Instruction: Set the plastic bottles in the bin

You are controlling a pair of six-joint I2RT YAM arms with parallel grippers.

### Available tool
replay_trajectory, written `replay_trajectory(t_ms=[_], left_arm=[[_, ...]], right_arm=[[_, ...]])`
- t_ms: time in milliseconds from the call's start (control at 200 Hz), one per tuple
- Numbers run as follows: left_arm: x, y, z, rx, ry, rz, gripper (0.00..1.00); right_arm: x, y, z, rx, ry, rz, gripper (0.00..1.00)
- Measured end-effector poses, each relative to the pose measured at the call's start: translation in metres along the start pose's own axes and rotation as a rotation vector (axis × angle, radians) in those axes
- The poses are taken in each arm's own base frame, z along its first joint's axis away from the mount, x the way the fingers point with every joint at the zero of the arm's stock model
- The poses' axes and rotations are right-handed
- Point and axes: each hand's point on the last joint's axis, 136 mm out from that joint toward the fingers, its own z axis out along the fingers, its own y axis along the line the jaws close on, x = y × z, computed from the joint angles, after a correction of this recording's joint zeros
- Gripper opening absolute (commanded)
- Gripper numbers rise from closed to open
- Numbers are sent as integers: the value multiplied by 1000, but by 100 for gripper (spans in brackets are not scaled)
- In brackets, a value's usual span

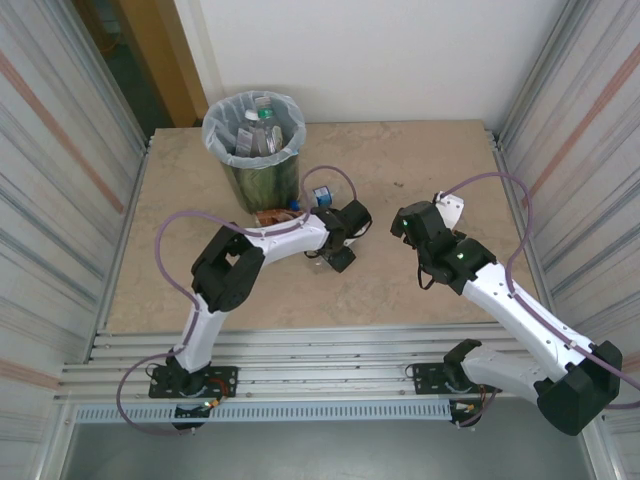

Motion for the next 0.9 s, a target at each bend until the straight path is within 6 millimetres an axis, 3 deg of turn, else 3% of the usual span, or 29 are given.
replay_trajectory(t_ms=[140,235,556,681,897], left_arm=[[1,-4,1,13,3,-7,61],[1,-4,1,18,4,-16,51],[5,-8,-9,51,-12,-31,45],[-5,-4,-39,74,-92,-60,44],[-34,12,-117,90,-338,-124,44]], right_arm=[[-1,-1,1,5,-1,4,98],[-1,-1,1,5,-1,7,98],[-1,-3,1,9,-2,22,98],[-1,-3,1,9,-1,23,98],[5,-6,2,8,11,20,98]])
